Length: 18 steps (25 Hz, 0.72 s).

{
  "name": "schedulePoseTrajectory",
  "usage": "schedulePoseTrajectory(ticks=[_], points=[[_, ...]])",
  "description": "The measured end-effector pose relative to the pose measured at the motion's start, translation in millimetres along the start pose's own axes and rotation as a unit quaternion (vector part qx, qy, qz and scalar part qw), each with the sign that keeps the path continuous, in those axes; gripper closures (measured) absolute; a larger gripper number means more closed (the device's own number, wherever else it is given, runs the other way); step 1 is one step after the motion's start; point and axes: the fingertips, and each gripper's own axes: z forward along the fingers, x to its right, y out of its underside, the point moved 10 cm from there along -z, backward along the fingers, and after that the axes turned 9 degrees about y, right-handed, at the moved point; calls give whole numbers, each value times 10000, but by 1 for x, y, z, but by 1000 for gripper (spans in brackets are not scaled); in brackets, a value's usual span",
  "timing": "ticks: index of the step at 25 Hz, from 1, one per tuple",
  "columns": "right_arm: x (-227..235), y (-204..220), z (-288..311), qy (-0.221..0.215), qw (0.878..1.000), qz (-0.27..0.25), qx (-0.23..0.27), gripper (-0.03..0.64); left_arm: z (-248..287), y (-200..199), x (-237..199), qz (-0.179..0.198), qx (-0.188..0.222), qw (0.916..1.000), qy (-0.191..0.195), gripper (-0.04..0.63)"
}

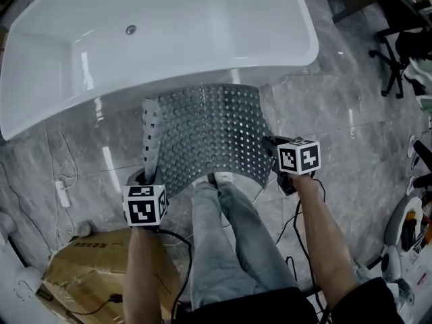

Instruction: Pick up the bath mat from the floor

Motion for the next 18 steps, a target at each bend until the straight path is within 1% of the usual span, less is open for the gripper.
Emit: schedulePoseTrajectory(ticks=[2, 5, 7, 10, 12, 14, 18], points=[[-5, -3, -17, 7, 9999, 128, 67, 597, -17, 1, 0, -215, 98, 9997, -60, 563], [-15, -17, -47, 94, 9992, 231, 300, 597, -40, -3, 0, -604, 265, 9977, -178, 563], [-22, -24, -64, 111, 9988, 223, 424, 598, -55, -5, 5, -714, 356, 9966, -224, 563], [-29, -27, -86, -98, 9979, 401, 504, 598, -80, -11, 20, -707, 468, 9960, -281, 563], [-34, -32, -101, -190, 9968, 505, 590, 598, -96, -18, 27, -606, 537, 9962, -330, 563], [-40, -40, -114, -233, 9960, 502, 708, 597, -109, -27, 29, -521, 641, 9959, -360, 563], [-47, -46, -134, -336, 9942, 464, 912, 598, -134, -31, 36, -610, 899, 9936, -323, 565]])
